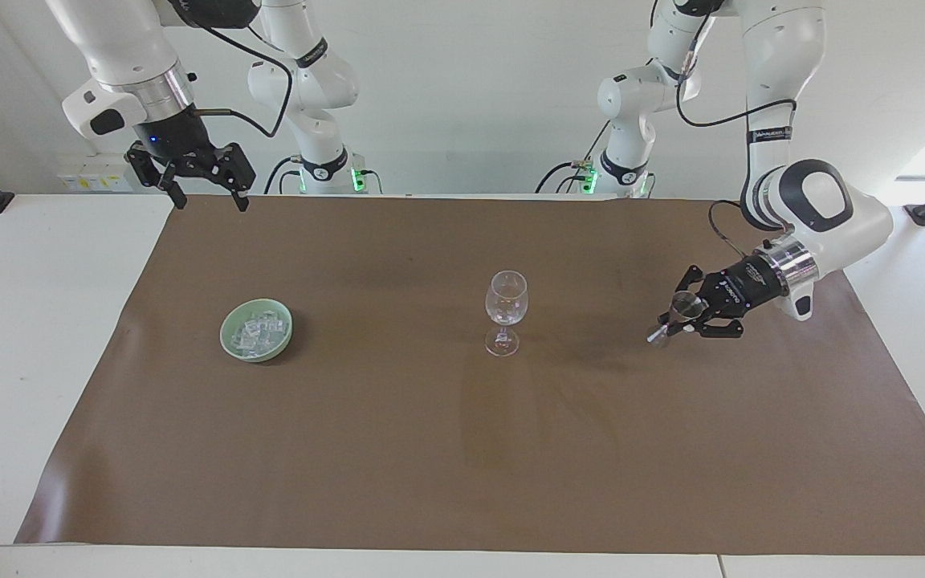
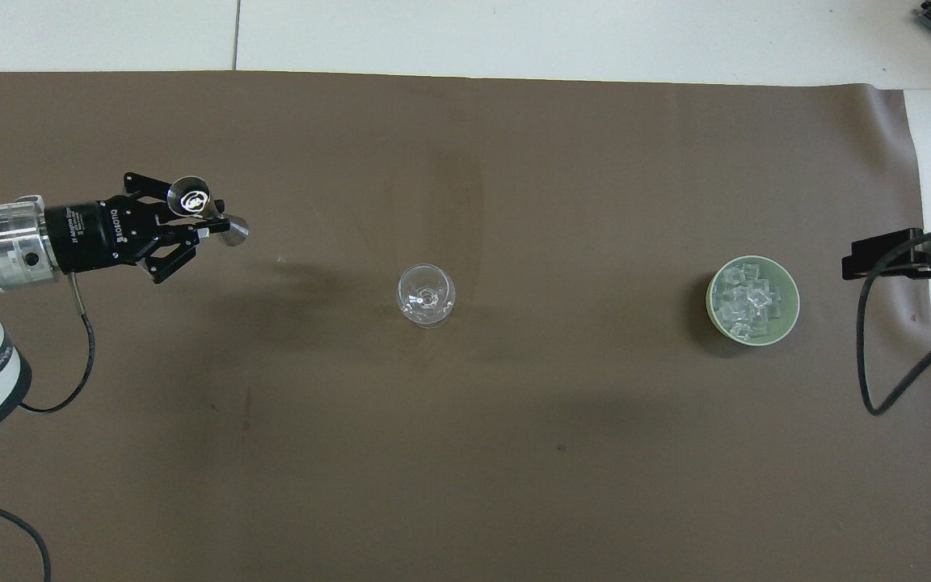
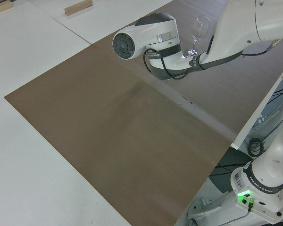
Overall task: Pour wine and add ice with both arms
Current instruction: 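Lift the silver bottle with the left gripper toward the glass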
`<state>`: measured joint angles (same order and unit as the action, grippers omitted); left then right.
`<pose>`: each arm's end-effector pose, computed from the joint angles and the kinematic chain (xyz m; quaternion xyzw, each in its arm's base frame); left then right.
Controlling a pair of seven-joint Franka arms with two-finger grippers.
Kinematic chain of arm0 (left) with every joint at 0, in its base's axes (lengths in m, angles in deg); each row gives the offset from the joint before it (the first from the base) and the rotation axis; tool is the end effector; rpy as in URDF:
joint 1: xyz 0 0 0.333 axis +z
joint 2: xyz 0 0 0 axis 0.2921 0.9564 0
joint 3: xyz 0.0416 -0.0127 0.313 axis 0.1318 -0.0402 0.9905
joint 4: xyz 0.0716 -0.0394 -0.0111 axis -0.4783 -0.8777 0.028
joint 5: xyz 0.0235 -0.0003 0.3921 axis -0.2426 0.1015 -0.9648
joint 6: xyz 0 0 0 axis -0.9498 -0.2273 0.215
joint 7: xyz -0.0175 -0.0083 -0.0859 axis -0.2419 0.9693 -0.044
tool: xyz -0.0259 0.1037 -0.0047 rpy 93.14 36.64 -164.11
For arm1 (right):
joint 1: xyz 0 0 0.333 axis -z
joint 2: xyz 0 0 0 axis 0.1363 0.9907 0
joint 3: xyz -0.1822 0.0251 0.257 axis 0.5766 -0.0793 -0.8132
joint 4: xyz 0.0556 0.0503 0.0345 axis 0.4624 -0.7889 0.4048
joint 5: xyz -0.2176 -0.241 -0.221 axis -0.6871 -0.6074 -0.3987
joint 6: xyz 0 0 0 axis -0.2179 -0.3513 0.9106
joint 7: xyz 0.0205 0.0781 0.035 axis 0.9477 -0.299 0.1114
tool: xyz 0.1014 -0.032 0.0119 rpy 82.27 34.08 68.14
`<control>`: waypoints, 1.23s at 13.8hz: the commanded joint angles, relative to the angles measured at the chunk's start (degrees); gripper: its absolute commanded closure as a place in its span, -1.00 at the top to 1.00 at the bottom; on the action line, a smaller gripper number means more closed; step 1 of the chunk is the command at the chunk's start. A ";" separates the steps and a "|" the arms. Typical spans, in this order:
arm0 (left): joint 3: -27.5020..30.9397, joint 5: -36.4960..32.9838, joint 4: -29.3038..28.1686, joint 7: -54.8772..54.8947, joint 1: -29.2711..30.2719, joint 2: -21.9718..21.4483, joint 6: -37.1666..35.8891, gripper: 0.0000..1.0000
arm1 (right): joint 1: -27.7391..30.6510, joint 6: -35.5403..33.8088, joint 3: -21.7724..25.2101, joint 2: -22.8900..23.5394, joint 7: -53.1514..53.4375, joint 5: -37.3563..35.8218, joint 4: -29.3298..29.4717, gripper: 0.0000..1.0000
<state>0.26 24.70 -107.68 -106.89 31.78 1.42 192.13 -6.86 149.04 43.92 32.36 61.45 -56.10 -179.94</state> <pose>0.5901 -0.0220 0.4016 0.4848 0.6868 -0.3454 0.4172 0.5371 -0.0060 0.6446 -0.9991 0.0377 -0.0164 0.0080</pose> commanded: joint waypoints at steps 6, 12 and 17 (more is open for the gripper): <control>0.56 3.85 -0.49 -5.00 -10.56 -2.66 8.34 -1.00 | 0.08 0.03 0.24 -1.16 -1.41 1.06 -1.16 1.00; 0.56 3.94 -1.10 -7.21 -16.72 -5.21 11.77 -1.00 | 0.08 0.03 0.24 -1.16 -1.41 1.06 -1.16 1.00; 0.56 3.94 -1.19 -7.30 -20.50 -5.30 15.38 -1.00 | 0.08 0.03 0.24 -1.16 -1.41 1.06 -1.16 1.00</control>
<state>0.04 27.52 -107.76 -113.31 13.18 -2.50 205.64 -6.86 149.04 43.92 32.35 61.45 -56.10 -179.94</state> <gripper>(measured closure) 0.775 0.000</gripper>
